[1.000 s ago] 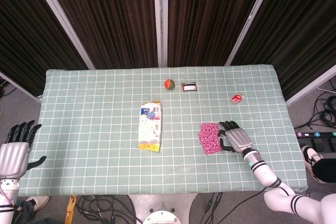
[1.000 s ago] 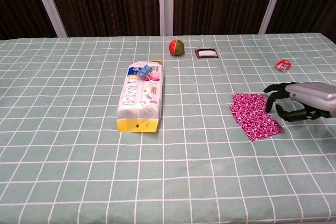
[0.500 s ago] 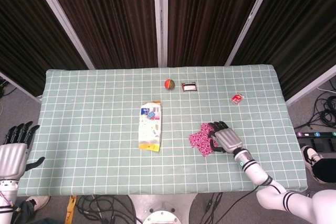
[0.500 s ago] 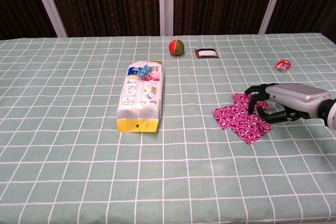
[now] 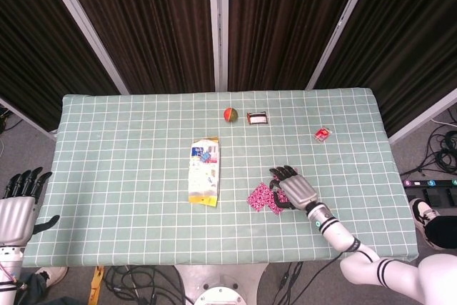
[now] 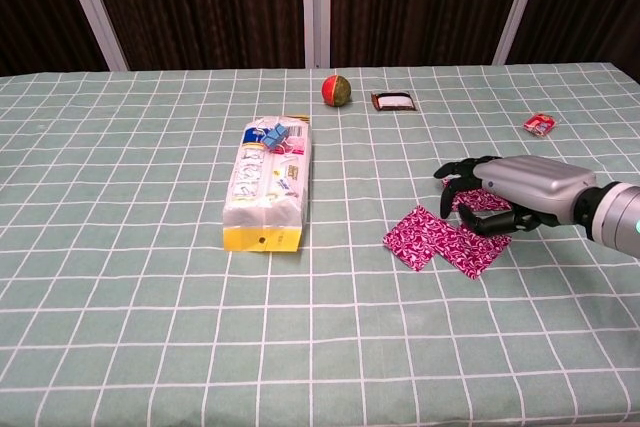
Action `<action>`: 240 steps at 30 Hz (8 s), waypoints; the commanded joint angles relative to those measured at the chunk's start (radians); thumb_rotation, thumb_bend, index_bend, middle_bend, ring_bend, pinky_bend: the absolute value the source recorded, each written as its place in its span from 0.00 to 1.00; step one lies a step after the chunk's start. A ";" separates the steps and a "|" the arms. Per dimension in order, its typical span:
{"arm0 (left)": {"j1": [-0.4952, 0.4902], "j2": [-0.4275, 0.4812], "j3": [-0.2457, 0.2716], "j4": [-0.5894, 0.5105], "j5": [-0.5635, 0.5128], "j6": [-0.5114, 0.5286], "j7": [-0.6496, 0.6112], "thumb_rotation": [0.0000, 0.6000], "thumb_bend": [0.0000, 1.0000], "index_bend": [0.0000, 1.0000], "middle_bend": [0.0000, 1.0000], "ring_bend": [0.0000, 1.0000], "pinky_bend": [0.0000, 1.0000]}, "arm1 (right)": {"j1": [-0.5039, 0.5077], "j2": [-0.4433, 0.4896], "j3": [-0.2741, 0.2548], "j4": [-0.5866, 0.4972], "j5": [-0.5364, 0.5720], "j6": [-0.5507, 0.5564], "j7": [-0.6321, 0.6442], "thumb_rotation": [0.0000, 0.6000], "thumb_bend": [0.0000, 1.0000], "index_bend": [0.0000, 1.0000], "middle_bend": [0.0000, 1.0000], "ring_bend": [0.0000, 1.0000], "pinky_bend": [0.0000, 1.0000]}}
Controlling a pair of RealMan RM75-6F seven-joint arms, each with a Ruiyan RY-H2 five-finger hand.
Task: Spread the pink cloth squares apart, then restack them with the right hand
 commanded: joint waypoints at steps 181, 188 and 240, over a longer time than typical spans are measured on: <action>0.051 0.025 0.021 -0.059 0.024 0.035 -0.031 1.00 0.02 0.20 0.19 0.10 0.12 | 0.158 -0.007 -0.049 0.056 -0.139 -0.051 -0.023 0.67 0.14 0.32 0.07 0.00 0.00; 0.051 0.021 0.022 -0.050 0.021 0.027 -0.041 1.00 0.02 0.20 0.19 0.10 0.12 | 0.156 -0.030 -0.062 0.086 -0.156 -0.026 -0.061 0.66 0.14 0.31 0.07 0.00 0.00; 0.053 0.017 0.021 -0.023 0.028 0.020 -0.082 1.00 0.02 0.20 0.19 0.10 0.12 | 0.108 -0.039 -0.010 0.080 -0.083 0.071 -0.111 0.85 0.14 0.37 0.07 0.00 0.00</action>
